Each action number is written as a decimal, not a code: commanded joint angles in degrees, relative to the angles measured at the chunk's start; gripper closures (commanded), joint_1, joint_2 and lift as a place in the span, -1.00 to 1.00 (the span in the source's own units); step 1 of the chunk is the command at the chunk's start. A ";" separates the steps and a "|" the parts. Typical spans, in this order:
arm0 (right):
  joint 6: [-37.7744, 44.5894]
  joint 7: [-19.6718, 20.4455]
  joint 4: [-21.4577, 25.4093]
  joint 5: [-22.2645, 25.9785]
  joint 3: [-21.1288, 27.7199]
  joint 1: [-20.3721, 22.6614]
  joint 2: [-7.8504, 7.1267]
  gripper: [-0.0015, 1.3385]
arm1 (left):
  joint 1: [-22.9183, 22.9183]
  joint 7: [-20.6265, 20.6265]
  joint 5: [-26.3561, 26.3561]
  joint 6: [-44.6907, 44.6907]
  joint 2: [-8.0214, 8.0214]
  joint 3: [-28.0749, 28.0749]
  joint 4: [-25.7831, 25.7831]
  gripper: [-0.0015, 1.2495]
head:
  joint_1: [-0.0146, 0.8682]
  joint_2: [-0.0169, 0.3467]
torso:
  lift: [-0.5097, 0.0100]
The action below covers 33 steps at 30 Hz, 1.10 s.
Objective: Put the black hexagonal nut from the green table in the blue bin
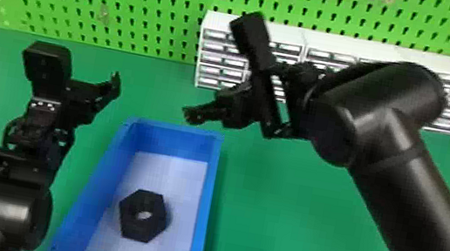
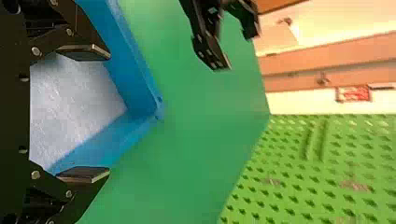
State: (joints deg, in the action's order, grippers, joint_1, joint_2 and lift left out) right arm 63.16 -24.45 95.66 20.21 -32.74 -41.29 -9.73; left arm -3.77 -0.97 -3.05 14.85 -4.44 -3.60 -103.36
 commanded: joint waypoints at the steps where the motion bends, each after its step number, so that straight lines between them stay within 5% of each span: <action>1: -2.17 -0.25 1.28 -2.37 5.67 2.62 0.15 -0.40 | -0.01 0.00 -0.03 0.00 -0.04 0.00 -0.09 -0.60 | 0.59 -0.63 | 0.59; 10: -7.00 -1.66 3.83 -7.55 16.39 7.54 1.12 -0.40 | -0.01 0.00 0.06 0.00 0.05 0.26 -0.18 -0.60 | 0.59 -0.63 | 0.59; 22: -14.21 -1.66 4.88 -10.72 24.22 12.82 1.56 -0.40 | -0.10 0.00 -0.03 0.00 0.05 0.44 -0.18 -0.60 | 0.59 -0.63 | 0.59; 33: -22.73 2.39 4.80 -13.53 30.72 17.39 2.35 -0.40 | -0.27 0.00 -0.12 0.09 0.05 0.70 -0.18 -0.60 | 0.59 -0.63 | 0.59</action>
State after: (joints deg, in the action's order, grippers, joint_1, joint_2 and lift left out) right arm 43.99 -23.12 100.50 7.28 -4.34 -25.67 -7.60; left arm -4.00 -0.97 -3.16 14.88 -4.40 -2.97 -103.54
